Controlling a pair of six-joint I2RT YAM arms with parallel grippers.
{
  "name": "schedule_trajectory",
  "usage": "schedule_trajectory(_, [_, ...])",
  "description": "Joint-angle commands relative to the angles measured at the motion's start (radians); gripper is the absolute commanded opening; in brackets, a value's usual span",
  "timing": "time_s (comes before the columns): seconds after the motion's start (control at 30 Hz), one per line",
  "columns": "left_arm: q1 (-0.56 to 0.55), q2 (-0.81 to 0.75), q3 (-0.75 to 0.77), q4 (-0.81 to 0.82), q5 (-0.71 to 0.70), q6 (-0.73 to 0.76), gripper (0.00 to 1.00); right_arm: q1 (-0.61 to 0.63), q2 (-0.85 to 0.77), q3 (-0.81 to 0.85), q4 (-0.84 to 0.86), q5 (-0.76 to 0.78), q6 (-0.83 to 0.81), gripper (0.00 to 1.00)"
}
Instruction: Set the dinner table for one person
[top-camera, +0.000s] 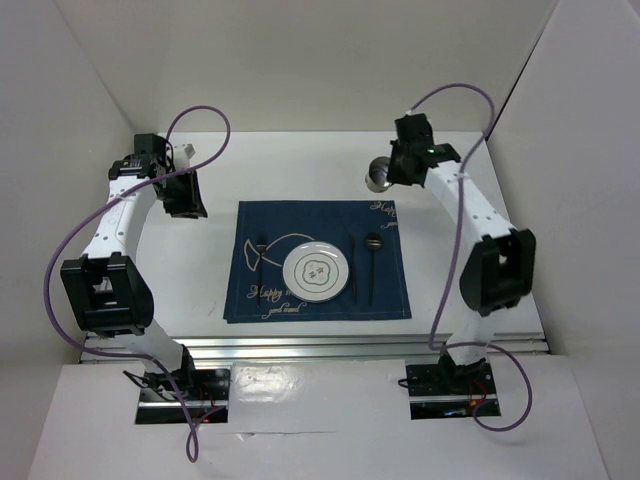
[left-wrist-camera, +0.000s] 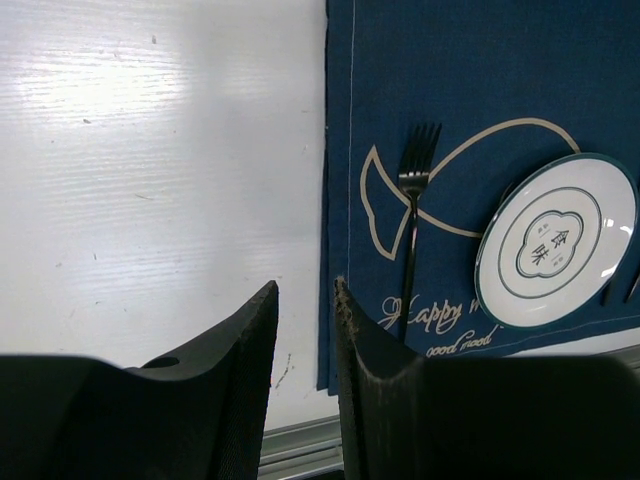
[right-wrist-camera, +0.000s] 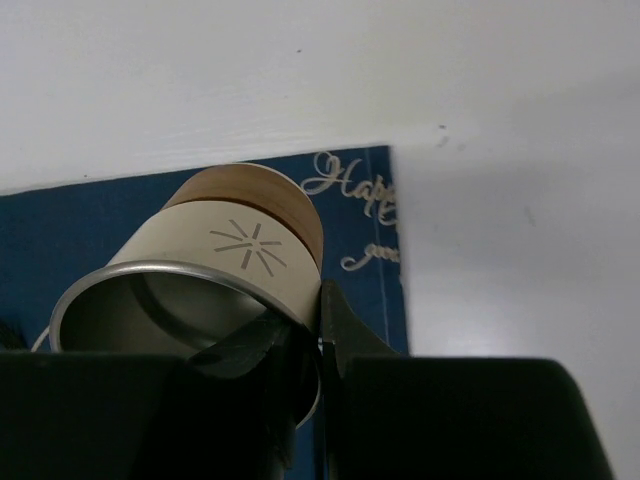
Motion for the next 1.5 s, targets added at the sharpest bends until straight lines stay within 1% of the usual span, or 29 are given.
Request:
schedule_trajectory(0.0, [0.006, -0.006, 0.028, -0.003, -0.024, 0.022, 0.35, 0.037, 0.158, 0.085, -0.01, 0.037, -0.024, 0.0])
schedule_trajectory(0.03, [0.006, -0.006, 0.028, -0.003, -0.024, 0.022, 0.35, 0.037, 0.184, 0.133, -0.01, 0.037, -0.024, 0.0])
schedule_trajectory(0.1, [0.006, -0.006, 0.028, -0.003, -0.033, 0.022, 0.35, 0.048, 0.252, 0.167, -0.01, 0.037, -0.033, 0.0])
schedule_trajectory(0.23, [0.006, -0.006, 0.028, -0.003, -0.033, 0.031, 0.35, 0.066, 0.338, 0.228, -0.01, -0.03, -0.042, 0.0])
schedule_trajectory(0.33, [0.006, 0.003, 0.028, -0.003, -0.042, 0.031, 0.35, 0.075, 0.402, 0.268, -0.076, -0.03, -0.032, 0.0])
schedule_trajectory(0.5, [0.006, 0.003, 0.028, -0.003, -0.043, 0.031, 0.35, 0.075, 0.436, 0.288, -0.11, -0.05, -0.023, 0.0])
schedule_trajectory(0.67, [0.006, 0.003, 0.028, -0.003, -0.043, 0.031, 0.35, 0.066, 0.436, 0.288, -0.165, -0.101, -0.012, 0.0])
schedule_trajectory(0.73, [0.006, 0.003, 0.019, -0.003, -0.043, 0.031, 0.35, 0.066, 0.436, 0.262, -0.165, -0.11, -0.012, 0.0])
schedule_trajectory(0.87, [0.006, 0.003, 0.019, -0.003, -0.033, 0.031, 0.35, 0.057, 0.454, 0.262, -0.194, -0.11, -0.012, 0.0])
schedule_trajectory(0.9, [0.006, 0.003, 0.019, -0.003, -0.033, 0.031, 0.35, 0.057, 0.455, 0.262, -0.194, -0.11, -0.012, 0.03])
schedule_trajectory(0.93, [0.006, 0.003, 0.019, -0.003, -0.033, 0.031, 0.35, 0.057, 0.455, 0.251, -0.185, -0.11, -0.012, 0.12])
schedule_trajectory(0.97, [0.006, 0.003, 0.019, -0.003, -0.033, 0.031, 0.35, 0.057, 0.455, 0.251, -0.185, -0.11, -0.012, 0.16])
schedule_trajectory(1.03, [0.006, 0.003, 0.019, -0.003, -0.033, 0.031, 0.35, 0.057, 0.455, 0.24, -0.173, -0.122, -0.012, 0.2])
schedule_trajectory(1.07, [0.006, 0.003, 0.019, -0.003, -0.033, 0.04, 0.35, 0.057, 0.455, 0.24, -0.159, -0.134, -0.012, 0.23])
schedule_trajectory(1.1, [0.006, 0.003, 0.019, -0.003, -0.033, 0.041, 0.35, 0.057, 0.441, 0.24, -0.15, -0.135, -0.012, 0.23])
schedule_trajectory(1.13, [0.006, 0.003, 0.019, -0.003, -0.033, 0.041, 0.35, 0.057, 0.441, 0.24, -0.15, -0.135, -0.012, 0.26])
schedule_trajectory(1.17, [0.006, 0.003, 0.019, -0.003, -0.033, 0.041, 0.35, 0.057, 0.426, 0.25, -0.15, -0.135, -0.012, 0.36])
schedule_trajectory(1.23, [0.006, 0.003, 0.019, -0.003, -0.033, 0.041, 0.35, 0.057, 0.407, 0.265, -0.15, -0.124, -0.021, 0.45])
schedule_trajectory(1.27, [0.006, 0.003, 0.019, -0.003, -0.033, 0.041, 0.35, 0.057, 0.407, 0.291, -0.166, -0.124, -0.021, 0.52])
schedule_trajectory(1.3, [0.006, 0.003, 0.019, -0.003, -0.033, 0.041, 0.35, 0.057, 0.392, 0.306, -0.197, -0.115, -0.03, 0.55])
schedule_trajectory(1.33, [0.006, 0.003, 0.019, -0.003, -0.033, 0.041, 0.35, 0.057, 0.381, 0.32, -0.209, -0.096, -0.03, 0.55])
schedule_trajectory(1.37, [0.006, 0.003, 0.019, -0.003, -0.033, 0.041, 0.35, 0.057, 0.361, 0.329, -0.209, -0.083, -0.03, 0.57])
schedule_trajectory(1.4, [0.006, -0.006, 0.019, -0.012, -0.033, 0.041, 0.35, 0.057, 0.3, 0.329, -0.209, -0.066, -0.02, 0.58])
schedule_trajectory(1.43, [0.006, -0.006, 0.028, -0.012, -0.044, 0.041, 0.35, 0.057, 0.259, 0.307, -0.209, -0.032, -0.019, 0.66])
schedule_trajectory(1.47, [0.006, -0.006, 0.028, -0.012, -0.044, 0.041, 0.35, 0.057, 0.211, 0.25, -0.188, -0.023, -0.003, 0.69])
